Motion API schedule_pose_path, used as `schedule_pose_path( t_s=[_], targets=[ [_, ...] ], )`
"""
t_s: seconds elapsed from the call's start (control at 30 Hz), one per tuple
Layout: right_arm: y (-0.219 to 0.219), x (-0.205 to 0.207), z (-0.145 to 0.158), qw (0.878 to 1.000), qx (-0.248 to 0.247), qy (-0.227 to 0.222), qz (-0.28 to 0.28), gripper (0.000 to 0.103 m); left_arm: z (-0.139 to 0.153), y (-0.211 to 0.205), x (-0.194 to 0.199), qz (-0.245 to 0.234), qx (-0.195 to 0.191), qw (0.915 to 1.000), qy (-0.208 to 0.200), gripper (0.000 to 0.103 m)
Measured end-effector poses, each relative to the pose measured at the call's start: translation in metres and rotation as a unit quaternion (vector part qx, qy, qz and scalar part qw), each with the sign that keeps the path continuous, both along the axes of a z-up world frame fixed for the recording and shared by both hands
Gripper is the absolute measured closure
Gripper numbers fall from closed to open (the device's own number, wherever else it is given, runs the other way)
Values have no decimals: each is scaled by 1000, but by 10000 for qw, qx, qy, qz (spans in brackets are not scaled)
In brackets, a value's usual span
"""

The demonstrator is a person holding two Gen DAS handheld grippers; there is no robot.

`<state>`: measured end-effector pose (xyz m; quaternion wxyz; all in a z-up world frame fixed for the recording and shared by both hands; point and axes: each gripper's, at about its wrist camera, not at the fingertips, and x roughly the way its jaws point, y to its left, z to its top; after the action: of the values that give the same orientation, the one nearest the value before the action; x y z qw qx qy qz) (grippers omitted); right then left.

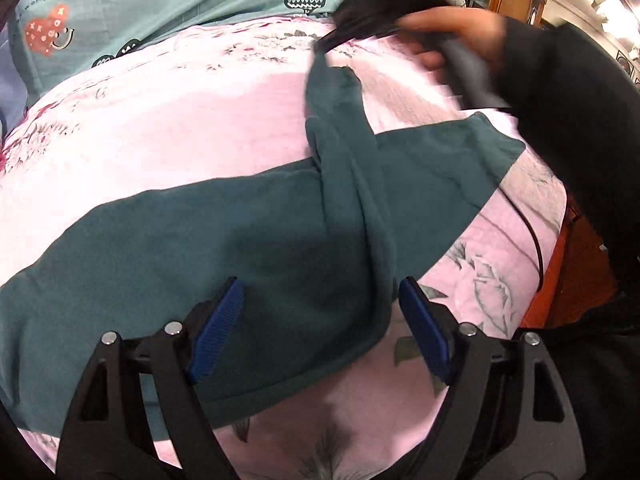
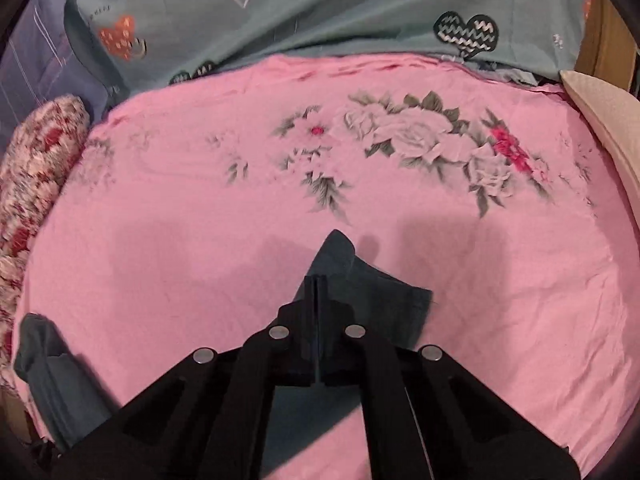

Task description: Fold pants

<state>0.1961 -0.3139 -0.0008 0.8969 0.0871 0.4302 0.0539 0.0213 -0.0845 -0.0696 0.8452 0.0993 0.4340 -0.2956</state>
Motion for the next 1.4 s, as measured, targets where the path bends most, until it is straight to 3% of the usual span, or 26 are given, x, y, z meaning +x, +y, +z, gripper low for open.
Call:
schedule_pose_path(
  t_s=[0.1,0.2,0.3,0.4,0.47,0.57,0.7,0.8,0.87,0.97,1.13,1.2,1.3,1.33,1.37,1.4],
  targets=[
    [-44,-65,46,9972,345,-600,-267,103,-3,-1,3,-8,-46,10000,-25,21],
    [-88,-138,62,9918,467,-979,-678,103,-4,-2,5,-1,-93,10000,-31,21],
    [-122,-200,29,9890,613,-782,-1094,103,-6,-4,6,-33,-104,9999,2,20],
    [-145,-234,-40,9852,913,-237,-1431,102,-10,-8,6,-62,-14,10000,65,19],
    [-147,-246,-68,9821,1125,-118,-1506,102,-12,-11,6,-67,78,9999,78,19],
    [-139,-247,-66,9814,1248,-248,-1441,102,-7,-13,4,-92,133,9999,5,19],
    [-128,-220,-4,9842,1147,-778,-1104,102,3,-9,12,139,326,9992,-190,19],
    [-118,-211,48,9803,1201,-1372,-764,102,-1,1,22,425,399,9983,-63,20],
    [-116,-219,66,9766,1179,-1710,-561,103,-4,7,22,494,292,9983,19,20],
    [-128,-243,43,9782,1209,-1570,-628,103,-12,8,16,411,256,9988,88,20],
    [-166,-282,-64,9763,1582,-412,-1421,102,-15,11,6,224,278,9993,58,19],
    [-172,-289,-86,9746,1640,-56,-1525,102,-13,11,6,162,274,9994,117,19],
    [-166,-290,-78,9795,1293,-1,-1547,96,-2,10,7,56,230,9996,119,19],
    [-166,-291,-66,9808,1088,-131,-1615,80,5,11,5,49,236,9997,-13,19],
    [-166,-292,-52,9810,934,-323,-1672,72,14,12,4,53,224,9996,-167,19],
    [-167,-291,-37,9809,868,-513,-1661,72,22,12,4,65,196,9994,-287,19]
  ],
)
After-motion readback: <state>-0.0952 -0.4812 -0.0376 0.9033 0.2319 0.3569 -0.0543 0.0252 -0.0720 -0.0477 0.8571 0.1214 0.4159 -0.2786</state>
